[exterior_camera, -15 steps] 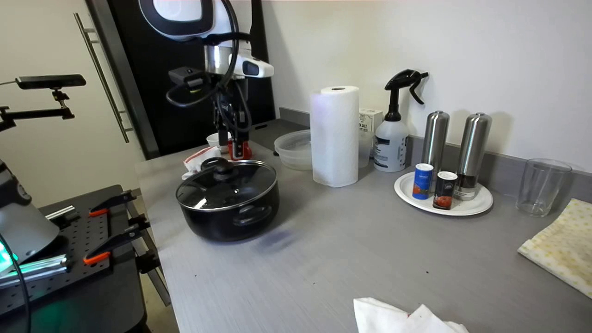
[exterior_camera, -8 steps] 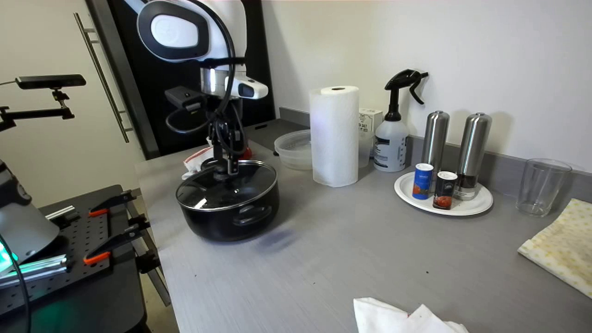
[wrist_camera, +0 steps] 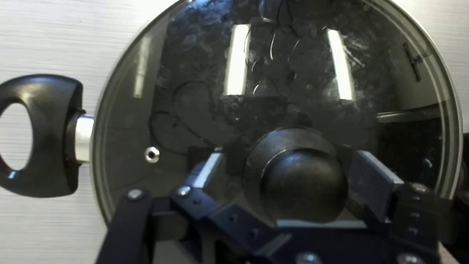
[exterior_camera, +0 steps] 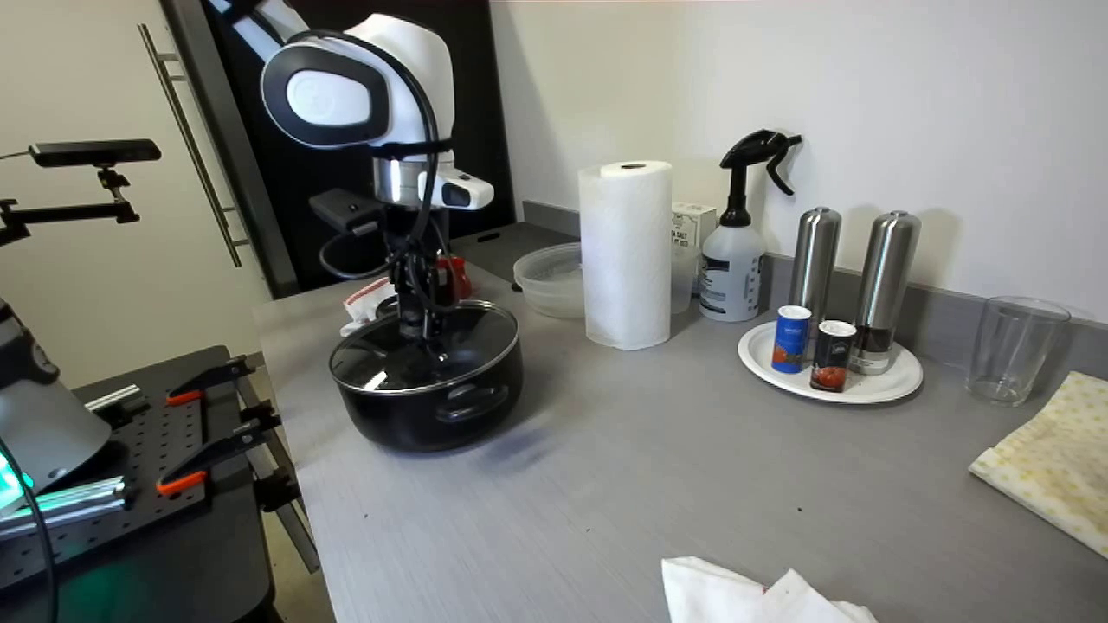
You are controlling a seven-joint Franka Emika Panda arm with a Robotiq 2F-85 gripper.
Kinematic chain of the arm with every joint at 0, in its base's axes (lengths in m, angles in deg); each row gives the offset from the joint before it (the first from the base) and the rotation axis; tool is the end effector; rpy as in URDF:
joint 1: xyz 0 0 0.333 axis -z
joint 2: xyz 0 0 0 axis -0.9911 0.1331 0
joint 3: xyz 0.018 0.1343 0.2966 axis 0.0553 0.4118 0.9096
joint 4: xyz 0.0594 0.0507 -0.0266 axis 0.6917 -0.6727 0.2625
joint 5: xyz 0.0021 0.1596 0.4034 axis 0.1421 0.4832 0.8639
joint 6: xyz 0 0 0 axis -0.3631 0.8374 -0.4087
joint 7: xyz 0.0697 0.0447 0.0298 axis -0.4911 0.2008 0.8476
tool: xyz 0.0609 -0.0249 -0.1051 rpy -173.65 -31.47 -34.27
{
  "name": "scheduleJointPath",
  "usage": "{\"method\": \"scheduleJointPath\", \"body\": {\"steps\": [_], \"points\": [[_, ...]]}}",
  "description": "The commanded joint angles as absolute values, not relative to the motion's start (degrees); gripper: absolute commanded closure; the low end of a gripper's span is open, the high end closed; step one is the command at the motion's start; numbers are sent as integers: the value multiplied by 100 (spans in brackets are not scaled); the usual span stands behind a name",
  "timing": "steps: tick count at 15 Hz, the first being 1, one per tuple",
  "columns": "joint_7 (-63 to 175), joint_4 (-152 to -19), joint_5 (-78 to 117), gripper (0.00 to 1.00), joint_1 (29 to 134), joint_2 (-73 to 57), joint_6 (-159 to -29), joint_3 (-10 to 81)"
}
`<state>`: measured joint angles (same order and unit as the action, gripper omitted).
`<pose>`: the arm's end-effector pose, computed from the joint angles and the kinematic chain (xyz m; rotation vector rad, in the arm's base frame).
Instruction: Remove the glass lid from the black pot.
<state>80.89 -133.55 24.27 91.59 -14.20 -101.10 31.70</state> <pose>0.4653 -0.1425 0.1714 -3.0906 -0.0633 0.2374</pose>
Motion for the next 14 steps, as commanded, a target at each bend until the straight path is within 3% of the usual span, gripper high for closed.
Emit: {"method": "scheduleJointPath", "body": {"steps": [1,3,8,14], "points": [[8130,-13400,2520,42,9214,-1392,-10342,3263],[8132,-13408,2521,56,9210,-1433,-10344,3280],[8119,-13495,2480,72,9204,-1661,-10317,3254],[7970,-14083,2281,73,9122,-2372,-10587,3241]]}}
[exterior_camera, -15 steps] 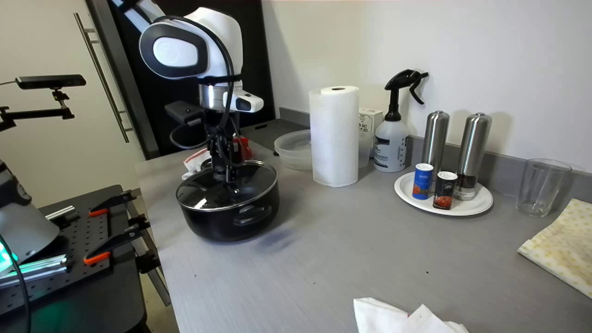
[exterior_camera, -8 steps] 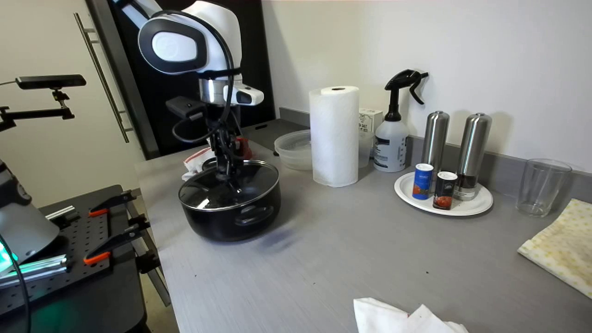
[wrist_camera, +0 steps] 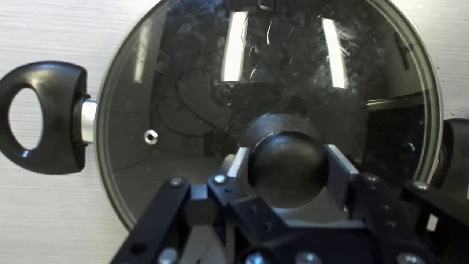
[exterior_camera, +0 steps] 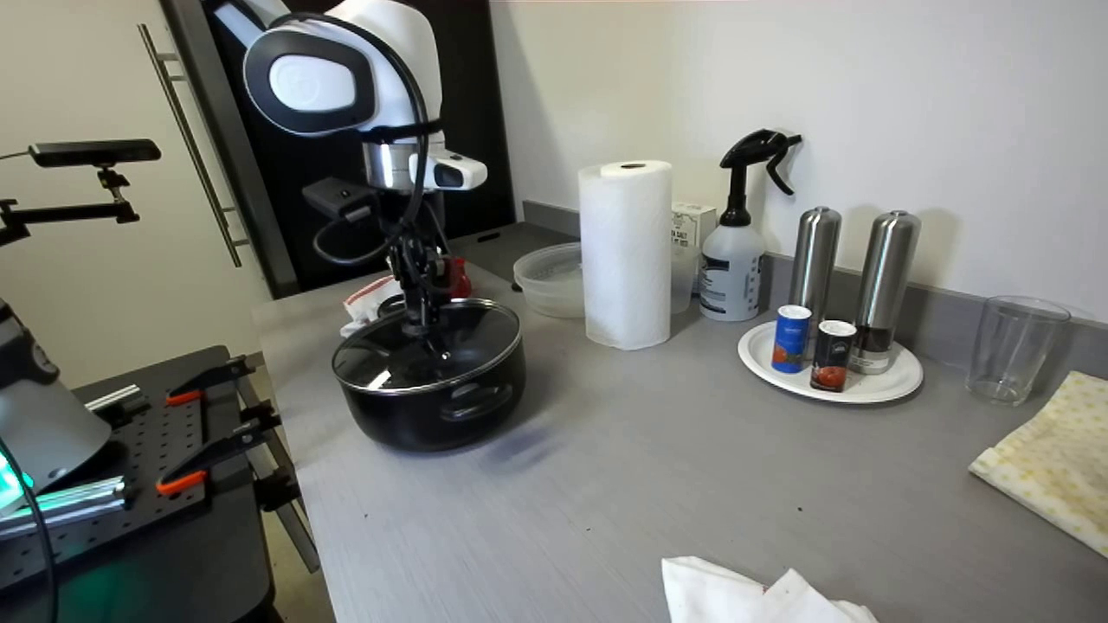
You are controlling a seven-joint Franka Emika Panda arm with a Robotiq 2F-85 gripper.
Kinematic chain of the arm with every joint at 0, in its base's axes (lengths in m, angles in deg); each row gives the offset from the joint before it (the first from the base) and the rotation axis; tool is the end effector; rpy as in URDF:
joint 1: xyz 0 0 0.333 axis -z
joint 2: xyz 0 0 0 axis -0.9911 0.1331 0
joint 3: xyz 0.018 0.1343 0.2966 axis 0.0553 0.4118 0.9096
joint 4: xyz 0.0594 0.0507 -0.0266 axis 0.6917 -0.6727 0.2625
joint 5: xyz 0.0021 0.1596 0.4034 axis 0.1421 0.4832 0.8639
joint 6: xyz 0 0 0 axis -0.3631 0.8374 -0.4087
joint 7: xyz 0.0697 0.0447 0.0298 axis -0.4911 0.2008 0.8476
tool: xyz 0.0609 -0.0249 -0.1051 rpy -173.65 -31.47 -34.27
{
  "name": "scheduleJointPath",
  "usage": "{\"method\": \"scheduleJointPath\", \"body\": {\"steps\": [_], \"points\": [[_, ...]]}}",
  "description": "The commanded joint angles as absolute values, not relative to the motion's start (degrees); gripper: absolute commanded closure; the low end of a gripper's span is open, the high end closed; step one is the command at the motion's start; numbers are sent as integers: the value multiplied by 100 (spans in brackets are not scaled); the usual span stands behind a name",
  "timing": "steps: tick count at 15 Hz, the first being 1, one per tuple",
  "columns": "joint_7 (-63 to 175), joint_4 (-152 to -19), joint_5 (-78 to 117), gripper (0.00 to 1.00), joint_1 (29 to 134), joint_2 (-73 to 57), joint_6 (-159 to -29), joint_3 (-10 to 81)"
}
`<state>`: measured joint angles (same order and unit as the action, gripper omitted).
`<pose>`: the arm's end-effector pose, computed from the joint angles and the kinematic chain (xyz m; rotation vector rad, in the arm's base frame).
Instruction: Remove the glass lid from the black pot.
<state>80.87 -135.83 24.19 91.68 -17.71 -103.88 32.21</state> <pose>0.4640 -0.1374 0.1902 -3.1113 -0.0761 0.1327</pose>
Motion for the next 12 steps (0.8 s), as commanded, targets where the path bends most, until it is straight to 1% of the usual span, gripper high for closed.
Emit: {"method": "scheduleJointPath", "body": {"steps": [1,6,12], "points": [[7927,-14199,2206,73,9095,-2506,-10665,3241],[7374,-14717,1651,73,8924,-3241,-10741,3340],[6073,-14796,813,73,8626,-3673,-10495,3987]]}}
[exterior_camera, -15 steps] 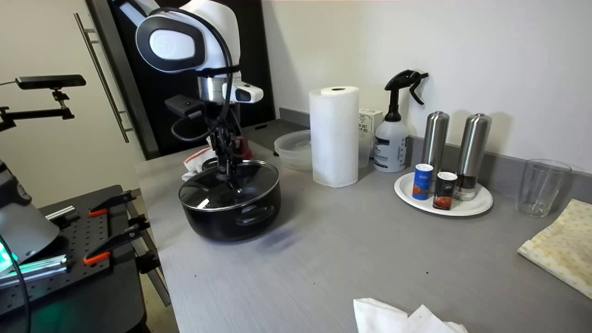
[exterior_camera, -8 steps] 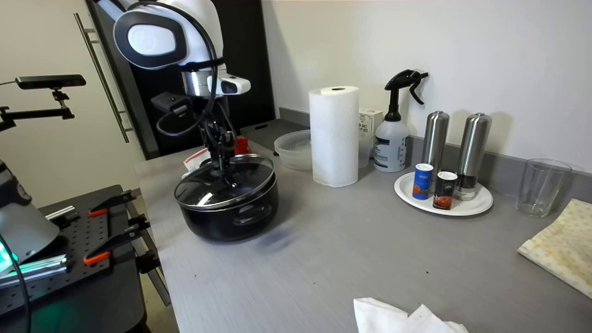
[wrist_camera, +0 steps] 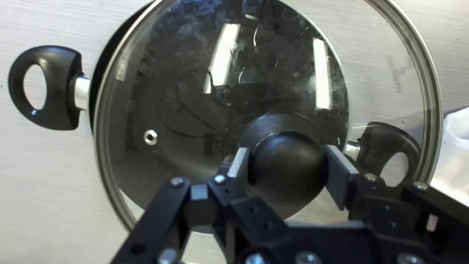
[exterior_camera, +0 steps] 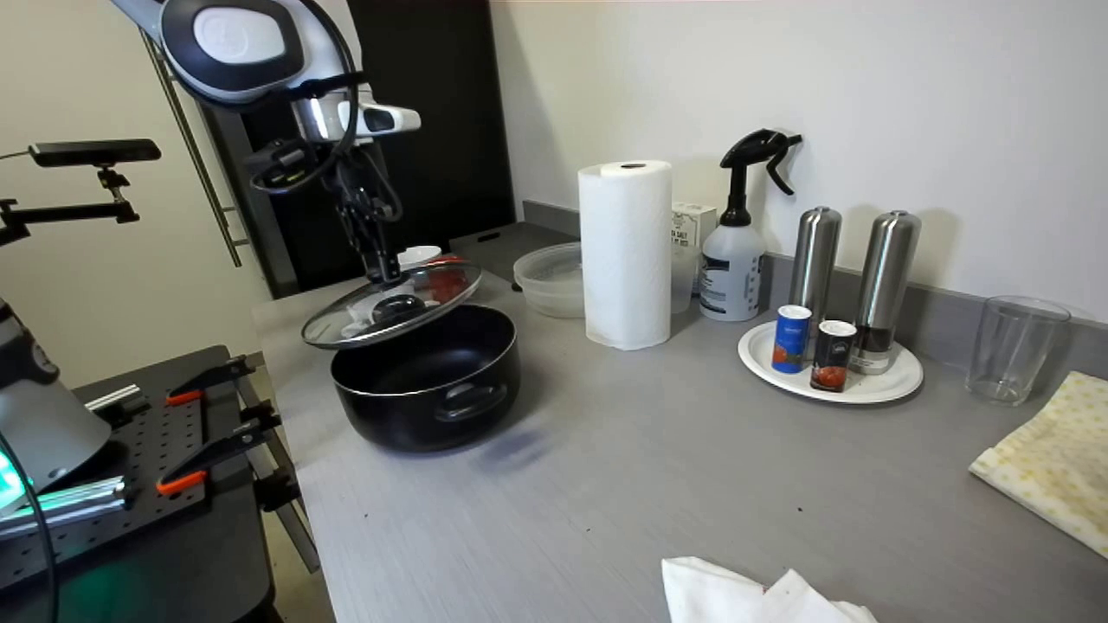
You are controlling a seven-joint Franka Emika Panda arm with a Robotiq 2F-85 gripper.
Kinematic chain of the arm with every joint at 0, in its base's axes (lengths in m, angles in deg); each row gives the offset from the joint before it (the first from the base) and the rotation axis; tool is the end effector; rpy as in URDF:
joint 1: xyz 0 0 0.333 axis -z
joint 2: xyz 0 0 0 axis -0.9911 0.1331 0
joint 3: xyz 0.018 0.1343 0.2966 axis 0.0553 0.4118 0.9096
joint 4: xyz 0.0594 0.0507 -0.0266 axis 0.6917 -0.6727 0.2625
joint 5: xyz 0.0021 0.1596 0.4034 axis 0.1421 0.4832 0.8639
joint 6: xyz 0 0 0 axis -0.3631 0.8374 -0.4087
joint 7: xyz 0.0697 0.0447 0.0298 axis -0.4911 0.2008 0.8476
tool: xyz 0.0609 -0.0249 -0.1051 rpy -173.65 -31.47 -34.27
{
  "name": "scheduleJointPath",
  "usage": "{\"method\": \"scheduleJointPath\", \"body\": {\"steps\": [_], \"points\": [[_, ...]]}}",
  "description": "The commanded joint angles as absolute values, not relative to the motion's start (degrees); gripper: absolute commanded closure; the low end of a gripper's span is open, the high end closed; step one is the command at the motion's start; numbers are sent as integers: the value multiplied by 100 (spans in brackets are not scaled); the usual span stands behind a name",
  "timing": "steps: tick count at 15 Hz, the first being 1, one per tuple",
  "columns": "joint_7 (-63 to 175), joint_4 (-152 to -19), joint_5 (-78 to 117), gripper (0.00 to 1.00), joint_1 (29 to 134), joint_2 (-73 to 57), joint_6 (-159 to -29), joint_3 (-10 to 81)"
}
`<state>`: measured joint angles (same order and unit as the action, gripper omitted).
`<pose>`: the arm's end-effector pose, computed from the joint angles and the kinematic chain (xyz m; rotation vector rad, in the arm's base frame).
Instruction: Remove the glass lid from the black pot.
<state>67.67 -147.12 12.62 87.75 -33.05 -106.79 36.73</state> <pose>0.4302 -0.0572 0.2417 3.0393 0.2051 0.0293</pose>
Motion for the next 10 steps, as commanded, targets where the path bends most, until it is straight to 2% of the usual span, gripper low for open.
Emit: {"method": "scheduleJointPath", "body": {"steps": [1,10], "points": [[5843,-14766,684,73,8565,-3661,-10437,4135],[4178,-14299,-298,73,7871,-3008,-9814,5240]]}}
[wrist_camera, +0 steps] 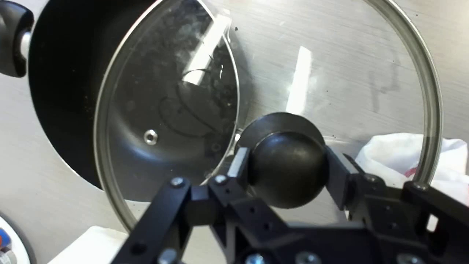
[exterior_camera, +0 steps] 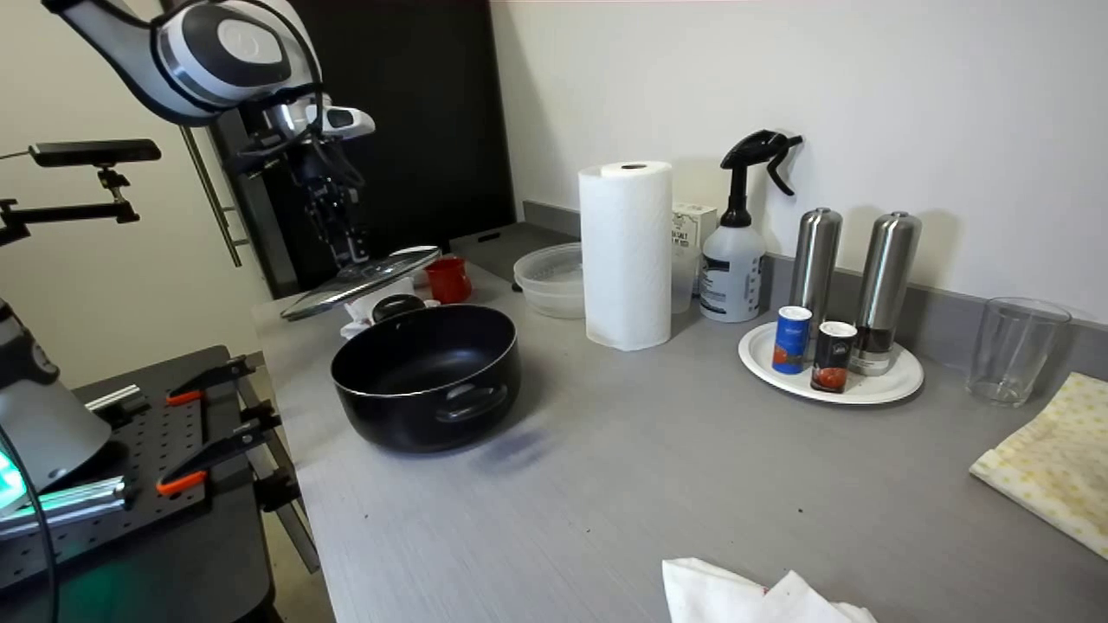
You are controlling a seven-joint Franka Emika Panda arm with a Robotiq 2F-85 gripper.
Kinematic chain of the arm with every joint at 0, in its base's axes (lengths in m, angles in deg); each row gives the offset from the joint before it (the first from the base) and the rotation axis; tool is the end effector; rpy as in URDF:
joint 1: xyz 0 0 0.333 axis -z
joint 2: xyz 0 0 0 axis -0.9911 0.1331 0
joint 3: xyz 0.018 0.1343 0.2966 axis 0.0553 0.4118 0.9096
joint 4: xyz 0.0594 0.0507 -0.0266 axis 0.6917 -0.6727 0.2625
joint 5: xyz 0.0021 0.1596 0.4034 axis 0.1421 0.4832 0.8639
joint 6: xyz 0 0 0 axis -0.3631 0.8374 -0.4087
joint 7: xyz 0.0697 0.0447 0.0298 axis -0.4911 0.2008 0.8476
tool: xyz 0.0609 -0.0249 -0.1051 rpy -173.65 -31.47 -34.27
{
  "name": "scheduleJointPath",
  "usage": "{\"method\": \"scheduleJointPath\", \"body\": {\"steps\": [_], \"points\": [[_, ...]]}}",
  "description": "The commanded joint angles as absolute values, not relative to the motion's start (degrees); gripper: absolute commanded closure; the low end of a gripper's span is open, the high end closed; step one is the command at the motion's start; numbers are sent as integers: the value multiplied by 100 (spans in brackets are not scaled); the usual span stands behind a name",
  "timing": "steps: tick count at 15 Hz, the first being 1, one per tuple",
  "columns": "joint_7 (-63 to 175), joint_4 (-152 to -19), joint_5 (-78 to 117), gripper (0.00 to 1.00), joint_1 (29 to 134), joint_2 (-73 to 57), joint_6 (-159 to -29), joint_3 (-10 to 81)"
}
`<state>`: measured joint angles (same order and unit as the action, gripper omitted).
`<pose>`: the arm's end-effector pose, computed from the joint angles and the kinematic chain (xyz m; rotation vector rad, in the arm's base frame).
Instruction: Remove the glass lid from the black pot.
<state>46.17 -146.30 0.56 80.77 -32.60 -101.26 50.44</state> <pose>0.4183 0.0889 0.2351 2.8480 0.4068 -0.0039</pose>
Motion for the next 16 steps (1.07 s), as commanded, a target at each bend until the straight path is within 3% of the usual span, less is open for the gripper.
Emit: {"method": "scheduleJointPath", "body": {"steps": [1,16], "points": [[4135,-14214,-357,73,7769,-2886,-9730,5305],[4297,-12616,-925,73,6373,-512,-9176,5133]]}}
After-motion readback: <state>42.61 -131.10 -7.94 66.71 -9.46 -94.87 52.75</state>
